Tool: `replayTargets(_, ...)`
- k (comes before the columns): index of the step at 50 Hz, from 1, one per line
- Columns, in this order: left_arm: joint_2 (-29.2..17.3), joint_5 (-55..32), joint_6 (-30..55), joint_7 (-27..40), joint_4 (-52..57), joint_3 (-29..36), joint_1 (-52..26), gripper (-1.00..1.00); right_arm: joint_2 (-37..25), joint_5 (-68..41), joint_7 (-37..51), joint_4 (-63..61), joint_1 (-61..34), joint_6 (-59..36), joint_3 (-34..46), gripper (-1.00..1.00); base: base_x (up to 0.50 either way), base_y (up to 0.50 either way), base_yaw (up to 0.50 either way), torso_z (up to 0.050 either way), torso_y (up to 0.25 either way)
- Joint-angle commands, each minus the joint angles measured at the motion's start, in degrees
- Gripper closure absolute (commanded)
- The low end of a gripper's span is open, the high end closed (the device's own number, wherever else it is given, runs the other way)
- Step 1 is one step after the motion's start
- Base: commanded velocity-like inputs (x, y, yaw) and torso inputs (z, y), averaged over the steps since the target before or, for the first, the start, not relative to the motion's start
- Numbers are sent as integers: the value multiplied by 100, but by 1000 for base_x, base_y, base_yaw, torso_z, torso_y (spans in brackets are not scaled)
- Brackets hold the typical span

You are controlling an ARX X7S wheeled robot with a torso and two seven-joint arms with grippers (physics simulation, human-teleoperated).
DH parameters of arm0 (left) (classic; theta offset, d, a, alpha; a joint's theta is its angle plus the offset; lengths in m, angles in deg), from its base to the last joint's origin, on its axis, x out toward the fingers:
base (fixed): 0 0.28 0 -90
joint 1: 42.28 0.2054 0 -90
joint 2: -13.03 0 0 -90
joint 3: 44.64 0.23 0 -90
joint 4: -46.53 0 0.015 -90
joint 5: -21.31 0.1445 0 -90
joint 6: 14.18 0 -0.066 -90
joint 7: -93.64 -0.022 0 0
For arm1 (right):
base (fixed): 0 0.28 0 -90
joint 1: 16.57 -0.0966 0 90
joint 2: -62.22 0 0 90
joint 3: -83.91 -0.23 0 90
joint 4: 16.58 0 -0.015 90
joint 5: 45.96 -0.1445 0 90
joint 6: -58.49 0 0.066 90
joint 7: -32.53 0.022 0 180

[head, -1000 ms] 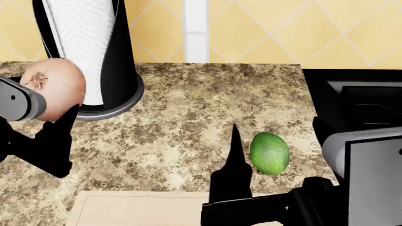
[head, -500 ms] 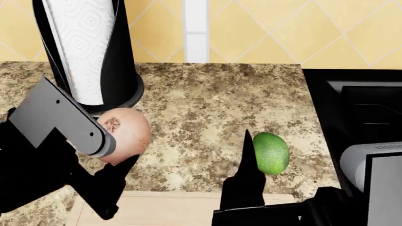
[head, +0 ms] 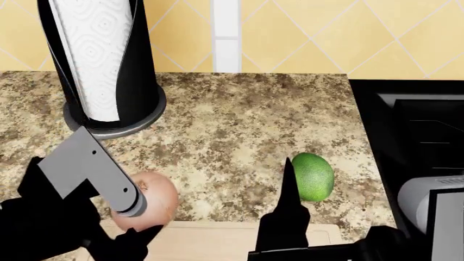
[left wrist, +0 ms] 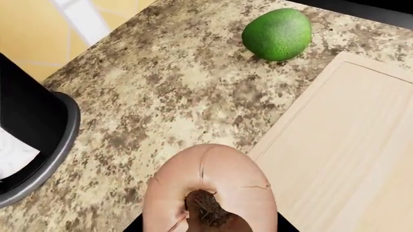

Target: Place the avocado, onion, tomato and bell pepper on the cutting board.

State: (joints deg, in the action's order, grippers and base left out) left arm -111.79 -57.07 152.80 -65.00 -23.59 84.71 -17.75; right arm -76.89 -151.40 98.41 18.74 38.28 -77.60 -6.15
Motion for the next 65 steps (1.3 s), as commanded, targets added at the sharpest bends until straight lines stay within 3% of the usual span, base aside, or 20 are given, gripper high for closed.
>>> replayTargets(1,96,156,0,-102,-6,-6,100,100,100,25,-19,-13,-75,29,-80,-100,0,0,0,0,0)
replayTargets(20,6,-192,-21,254,206,126,680,100,1,-96,-36,-25,-16,65,-148,-100,0,0,0,0,0)
replayTargets(36,-14,-507,4,466,184,61,564,100,-10,-207,64,-61,-44,97,-118,-100,0,0,0,0,0)
replayTargets(37,-21,-563,23,482,178,41,520,-100,-7,-207,68,-61,-46,97,-115,-100,0,0,0,0,0)
replayTargets(54,-156,-803,44,689,129,-113,119,-100,111,-117,46,-2,-142,57,-17,-100,0,0,0,0,0)
replayTargets(60,-74,-1598,-22,975,83,-830,-1396,-100,138,-72,34,56,-216,17,41,-100,0,0,0,0,0)
replayTargets(65,-116,-1963,-43,1203,17,-1078,-2132,-100,188,-86,79,88,-387,-13,155,-100,0,0,0,0,0)
